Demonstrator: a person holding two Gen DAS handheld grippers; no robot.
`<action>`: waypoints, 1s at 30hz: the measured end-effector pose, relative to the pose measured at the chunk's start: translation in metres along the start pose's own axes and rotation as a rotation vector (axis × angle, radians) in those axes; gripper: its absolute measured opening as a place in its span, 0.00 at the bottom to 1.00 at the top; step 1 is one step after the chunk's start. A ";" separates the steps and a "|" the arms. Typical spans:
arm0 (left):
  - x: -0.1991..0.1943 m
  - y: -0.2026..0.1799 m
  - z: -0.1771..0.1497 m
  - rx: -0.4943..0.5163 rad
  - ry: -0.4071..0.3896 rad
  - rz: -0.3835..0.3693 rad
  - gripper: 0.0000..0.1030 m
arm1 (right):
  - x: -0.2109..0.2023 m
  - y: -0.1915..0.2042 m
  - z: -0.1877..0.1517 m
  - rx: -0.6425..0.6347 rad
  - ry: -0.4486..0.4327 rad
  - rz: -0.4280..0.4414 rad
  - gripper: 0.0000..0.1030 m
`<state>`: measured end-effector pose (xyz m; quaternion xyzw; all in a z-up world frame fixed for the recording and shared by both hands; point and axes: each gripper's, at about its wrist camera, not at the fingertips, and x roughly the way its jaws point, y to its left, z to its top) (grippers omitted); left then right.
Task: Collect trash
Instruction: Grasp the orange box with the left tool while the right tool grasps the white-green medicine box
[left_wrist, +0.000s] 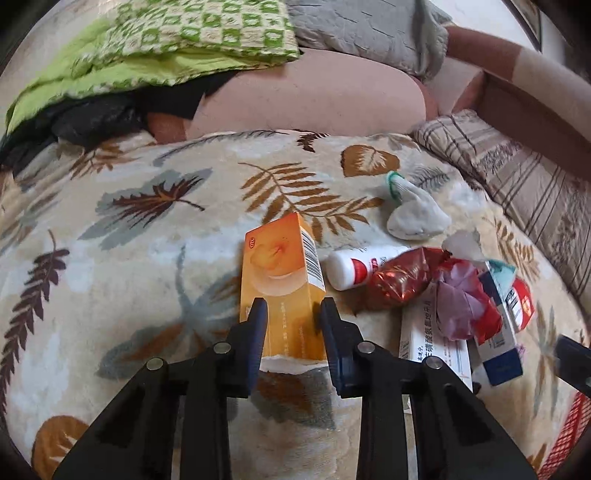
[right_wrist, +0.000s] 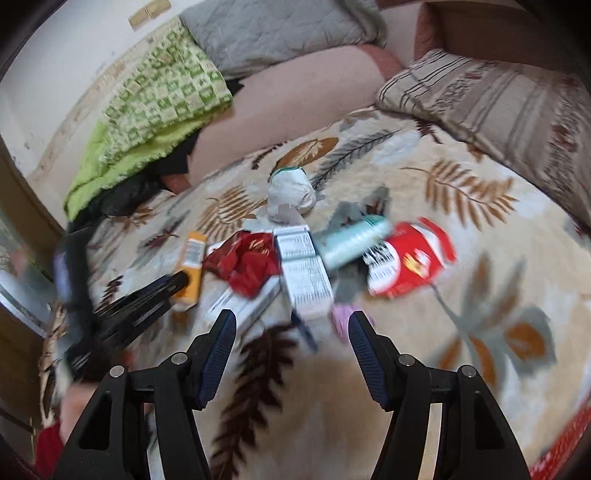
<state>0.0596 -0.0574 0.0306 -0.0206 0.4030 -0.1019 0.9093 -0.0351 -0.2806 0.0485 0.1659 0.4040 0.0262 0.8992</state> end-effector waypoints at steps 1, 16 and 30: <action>0.001 0.005 0.001 -0.025 0.005 -0.015 0.28 | 0.008 0.001 0.004 -0.007 0.009 -0.013 0.66; 0.018 0.048 0.001 -0.237 0.095 -0.094 0.47 | 0.017 0.016 -0.019 0.111 -0.162 -0.137 0.42; 0.014 0.037 0.002 -0.190 0.055 -0.040 0.44 | -0.001 0.025 -0.015 0.048 -0.263 -0.095 0.42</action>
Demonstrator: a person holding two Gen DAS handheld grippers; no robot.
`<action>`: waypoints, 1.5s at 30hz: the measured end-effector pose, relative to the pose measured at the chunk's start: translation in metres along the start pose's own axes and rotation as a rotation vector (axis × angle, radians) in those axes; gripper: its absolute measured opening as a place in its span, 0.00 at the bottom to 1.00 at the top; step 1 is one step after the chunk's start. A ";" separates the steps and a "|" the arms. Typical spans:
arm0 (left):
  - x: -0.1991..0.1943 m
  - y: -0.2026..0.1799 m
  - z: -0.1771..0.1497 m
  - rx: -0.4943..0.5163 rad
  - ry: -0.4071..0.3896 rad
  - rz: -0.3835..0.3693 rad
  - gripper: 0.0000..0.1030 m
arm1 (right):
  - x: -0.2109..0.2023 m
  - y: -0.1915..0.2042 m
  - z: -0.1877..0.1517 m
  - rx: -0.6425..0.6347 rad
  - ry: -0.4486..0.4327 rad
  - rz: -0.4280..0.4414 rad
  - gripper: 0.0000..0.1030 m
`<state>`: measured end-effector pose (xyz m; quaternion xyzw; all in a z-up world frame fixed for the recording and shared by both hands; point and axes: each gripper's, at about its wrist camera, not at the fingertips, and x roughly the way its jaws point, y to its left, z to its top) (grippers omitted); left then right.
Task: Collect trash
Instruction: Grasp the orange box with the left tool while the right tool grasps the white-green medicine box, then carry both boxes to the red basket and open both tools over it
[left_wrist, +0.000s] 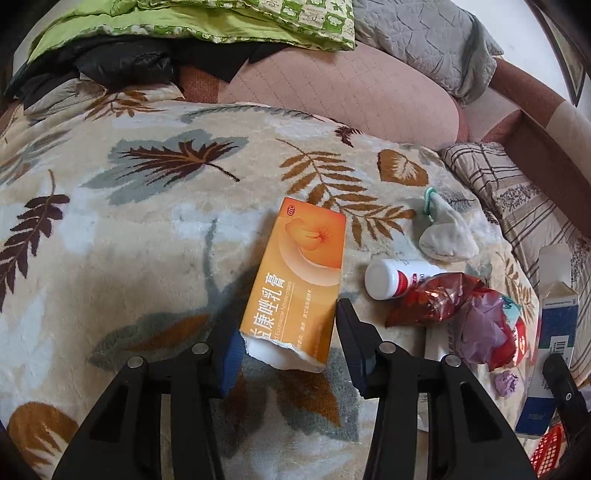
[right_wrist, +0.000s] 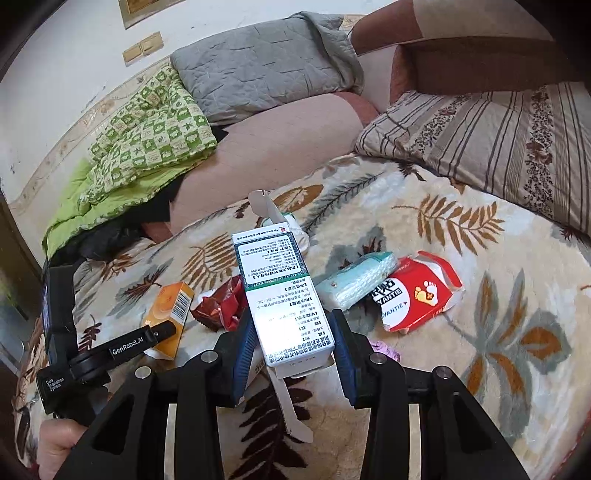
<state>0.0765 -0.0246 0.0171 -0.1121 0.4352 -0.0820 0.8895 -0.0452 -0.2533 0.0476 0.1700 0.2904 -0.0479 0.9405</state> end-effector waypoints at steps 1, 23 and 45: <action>-0.003 -0.001 0.000 -0.002 -0.005 -0.011 0.44 | -0.002 0.000 0.001 -0.001 -0.006 0.001 0.42; -0.131 -0.033 -0.036 0.110 -0.271 -0.026 0.44 | -0.063 0.002 0.006 0.025 -0.092 -0.024 0.42; -0.227 -0.044 -0.149 0.323 -0.388 0.036 0.45 | -0.164 0.013 -0.056 -0.038 -0.133 0.013 0.42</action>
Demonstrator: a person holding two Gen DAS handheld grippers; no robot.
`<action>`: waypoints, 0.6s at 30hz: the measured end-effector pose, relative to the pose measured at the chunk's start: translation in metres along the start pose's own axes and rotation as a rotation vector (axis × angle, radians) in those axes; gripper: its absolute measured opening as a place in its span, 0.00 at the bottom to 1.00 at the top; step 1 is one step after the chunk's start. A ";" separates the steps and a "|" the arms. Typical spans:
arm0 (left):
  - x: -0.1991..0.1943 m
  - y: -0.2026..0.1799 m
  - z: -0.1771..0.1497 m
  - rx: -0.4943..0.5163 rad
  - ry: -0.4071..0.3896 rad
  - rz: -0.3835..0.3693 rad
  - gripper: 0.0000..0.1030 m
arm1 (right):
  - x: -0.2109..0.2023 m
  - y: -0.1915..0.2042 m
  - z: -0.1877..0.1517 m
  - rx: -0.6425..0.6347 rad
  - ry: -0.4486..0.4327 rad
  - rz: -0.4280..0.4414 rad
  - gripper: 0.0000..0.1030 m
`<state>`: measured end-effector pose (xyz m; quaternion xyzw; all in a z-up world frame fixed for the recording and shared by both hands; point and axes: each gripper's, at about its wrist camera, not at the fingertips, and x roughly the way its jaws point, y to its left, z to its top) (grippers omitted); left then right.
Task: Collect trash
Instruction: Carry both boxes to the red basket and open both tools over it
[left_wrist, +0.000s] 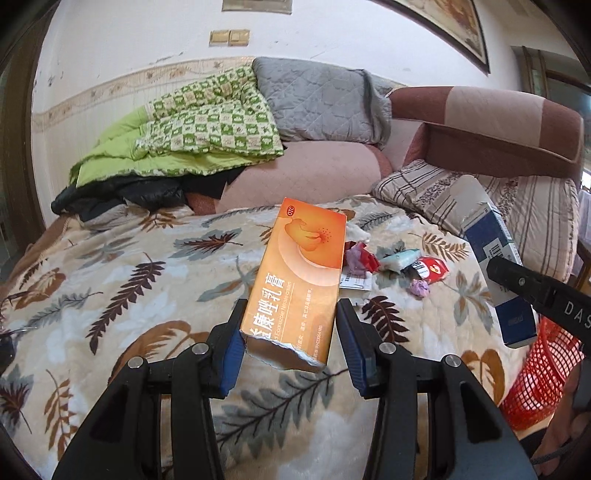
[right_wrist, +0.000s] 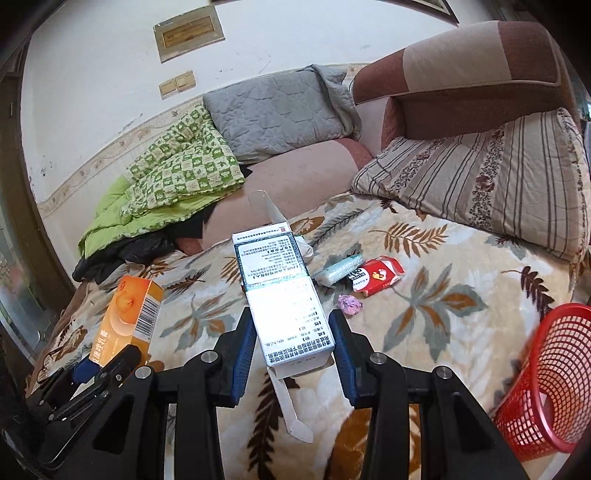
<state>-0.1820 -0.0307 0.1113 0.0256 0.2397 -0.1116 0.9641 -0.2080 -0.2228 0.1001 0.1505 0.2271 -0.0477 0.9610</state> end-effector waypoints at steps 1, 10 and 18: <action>-0.004 -0.001 -0.002 0.010 -0.009 0.005 0.45 | -0.003 0.000 -0.001 -0.002 -0.002 -0.002 0.42; -0.013 0.001 -0.013 0.026 -0.025 0.026 0.45 | -0.020 -0.006 -0.014 -0.016 0.001 -0.011 0.42; -0.012 0.002 -0.015 0.019 -0.036 0.022 0.45 | -0.025 -0.009 -0.018 -0.018 0.002 -0.021 0.42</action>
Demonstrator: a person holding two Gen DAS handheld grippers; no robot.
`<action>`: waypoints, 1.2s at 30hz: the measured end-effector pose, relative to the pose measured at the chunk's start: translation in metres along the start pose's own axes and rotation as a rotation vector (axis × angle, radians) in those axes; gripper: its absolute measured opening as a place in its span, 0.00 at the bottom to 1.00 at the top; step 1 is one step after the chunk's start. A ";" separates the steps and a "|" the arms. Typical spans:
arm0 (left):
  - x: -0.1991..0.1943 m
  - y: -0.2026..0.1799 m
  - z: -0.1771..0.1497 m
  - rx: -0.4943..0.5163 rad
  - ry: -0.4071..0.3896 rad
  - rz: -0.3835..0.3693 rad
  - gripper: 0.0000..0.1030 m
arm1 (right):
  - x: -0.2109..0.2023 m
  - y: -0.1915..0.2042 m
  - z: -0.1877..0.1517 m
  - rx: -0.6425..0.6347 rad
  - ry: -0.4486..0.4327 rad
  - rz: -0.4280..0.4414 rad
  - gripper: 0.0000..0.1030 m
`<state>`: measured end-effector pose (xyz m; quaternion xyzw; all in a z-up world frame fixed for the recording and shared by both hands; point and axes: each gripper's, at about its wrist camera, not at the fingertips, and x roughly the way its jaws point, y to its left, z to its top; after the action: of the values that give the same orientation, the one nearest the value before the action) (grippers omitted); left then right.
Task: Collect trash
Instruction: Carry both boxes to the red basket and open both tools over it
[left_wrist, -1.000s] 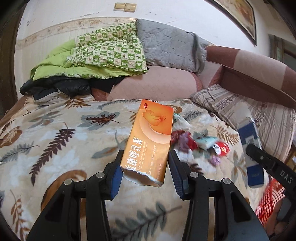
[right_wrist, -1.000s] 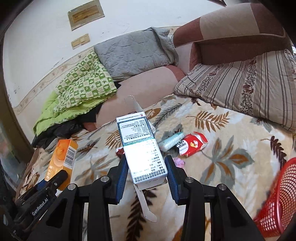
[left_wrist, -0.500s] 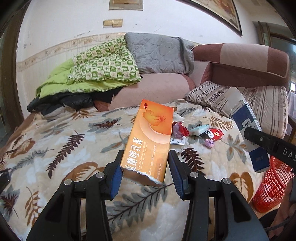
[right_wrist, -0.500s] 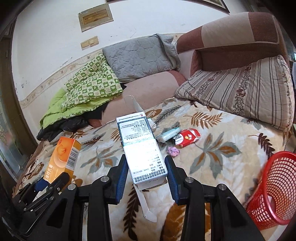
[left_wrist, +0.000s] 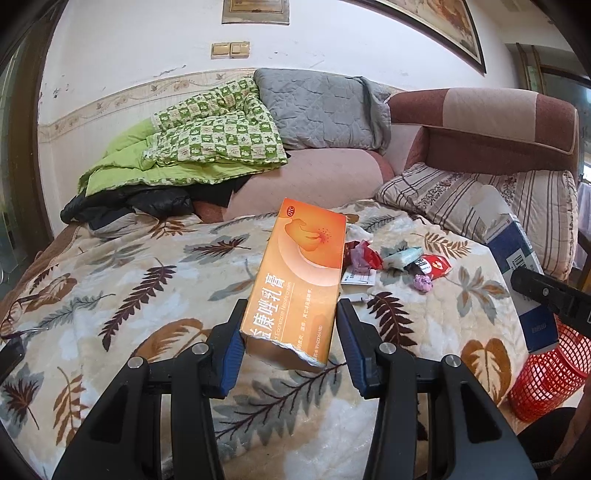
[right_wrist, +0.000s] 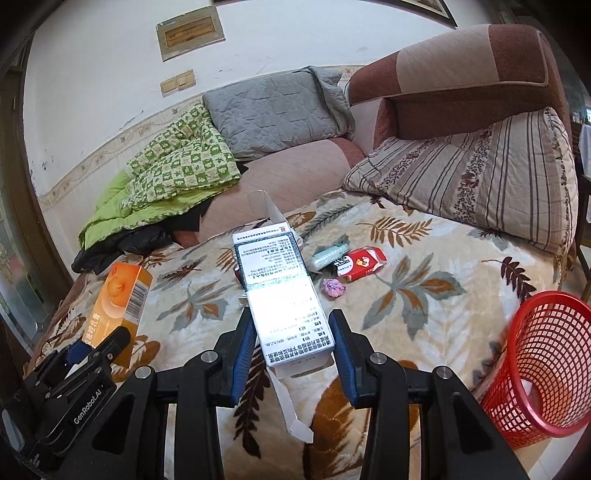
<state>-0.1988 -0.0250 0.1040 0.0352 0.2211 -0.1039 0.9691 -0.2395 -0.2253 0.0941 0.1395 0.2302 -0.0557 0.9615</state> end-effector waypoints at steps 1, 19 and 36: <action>0.000 0.000 -0.003 0.000 0.000 -0.005 0.45 | -0.002 0.000 -0.001 -0.004 -0.003 0.001 0.42; 0.025 0.005 -0.017 -0.007 0.055 -0.002 0.45 | 0.005 -0.004 -0.007 0.046 0.053 0.068 0.42; 0.058 -0.001 -0.024 -0.021 0.160 -0.044 0.45 | 0.041 -0.005 -0.016 0.067 0.115 0.117 0.42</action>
<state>-0.1582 -0.0336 0.0576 0.0284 0.2995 -0.1195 0.9462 -0.2107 -0.2273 0.0599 0.1876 0.2745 0.0011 0.9431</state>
